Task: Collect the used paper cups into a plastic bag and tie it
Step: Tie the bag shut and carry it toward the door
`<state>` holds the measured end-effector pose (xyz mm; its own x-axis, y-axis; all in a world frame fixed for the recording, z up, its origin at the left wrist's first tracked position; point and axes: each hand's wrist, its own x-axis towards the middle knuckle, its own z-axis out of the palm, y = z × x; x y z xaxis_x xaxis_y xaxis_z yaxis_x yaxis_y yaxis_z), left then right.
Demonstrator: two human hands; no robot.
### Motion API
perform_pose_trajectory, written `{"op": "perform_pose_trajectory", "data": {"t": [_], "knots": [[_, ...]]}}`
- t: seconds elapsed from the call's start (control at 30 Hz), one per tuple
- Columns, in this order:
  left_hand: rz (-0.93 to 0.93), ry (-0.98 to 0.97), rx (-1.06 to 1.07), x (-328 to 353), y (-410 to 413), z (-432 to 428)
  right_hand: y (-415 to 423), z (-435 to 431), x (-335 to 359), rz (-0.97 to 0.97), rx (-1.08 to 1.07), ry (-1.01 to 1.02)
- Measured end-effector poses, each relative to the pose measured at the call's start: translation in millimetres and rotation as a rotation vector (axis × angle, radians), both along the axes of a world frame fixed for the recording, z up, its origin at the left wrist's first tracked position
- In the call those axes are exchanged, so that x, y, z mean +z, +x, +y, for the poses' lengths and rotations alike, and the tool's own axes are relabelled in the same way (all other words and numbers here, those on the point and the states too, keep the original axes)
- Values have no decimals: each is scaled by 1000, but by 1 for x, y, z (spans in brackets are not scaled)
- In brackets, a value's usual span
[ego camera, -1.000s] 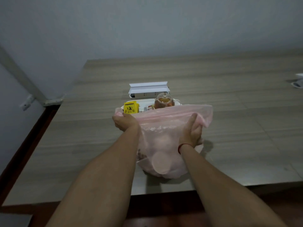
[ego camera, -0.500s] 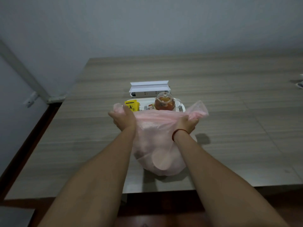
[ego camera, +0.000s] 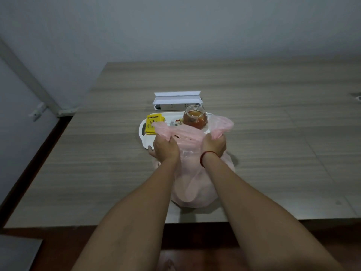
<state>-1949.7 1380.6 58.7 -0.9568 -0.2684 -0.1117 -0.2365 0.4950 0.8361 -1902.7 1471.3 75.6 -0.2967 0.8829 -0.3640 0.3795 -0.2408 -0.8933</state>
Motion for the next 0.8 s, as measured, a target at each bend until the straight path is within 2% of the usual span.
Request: {"op": "perform_pose_trajectory", "data": {"t": [0.13, 0.2, 0.3, 0.4, 0.5, 0.53, 0.57, 0.67, 0.73, 0.8], "knots": [[-13, 74, 50, 10, 1, -1, 12, 11, -5, -1, 64, 297], [-28, 96, 41, 11, -1, 3, 13, 13, -1, 56, 126, 359], [-40, 157, 58, 13, -1, 6, 14, 15, 3, -26, 372, 430], [-49, 363, 120, 21, -6, 8, 21, 14, -6, -240, 651, 612], [-101, 665, 236, 25, -11, 8, 23, 10, -15, -344, 723, 743], [-111, 641, 255, 25, -9, 4, 23, 10, -14, -316, 713, 722], [-95, 511, 236, 26, -6, -1, 21, 11, -10, -250, 692, 661], [37, -51, -42, 20, 6, -16, 17, 12, 3, -3, 637, 458], [103, -245, -218, 12, 10, -21, 12, 7, 13, 172, 664, 323], [137, -370, -331, 3, 9, -24, 10, -1, 22, 344, 636, 97]]}}
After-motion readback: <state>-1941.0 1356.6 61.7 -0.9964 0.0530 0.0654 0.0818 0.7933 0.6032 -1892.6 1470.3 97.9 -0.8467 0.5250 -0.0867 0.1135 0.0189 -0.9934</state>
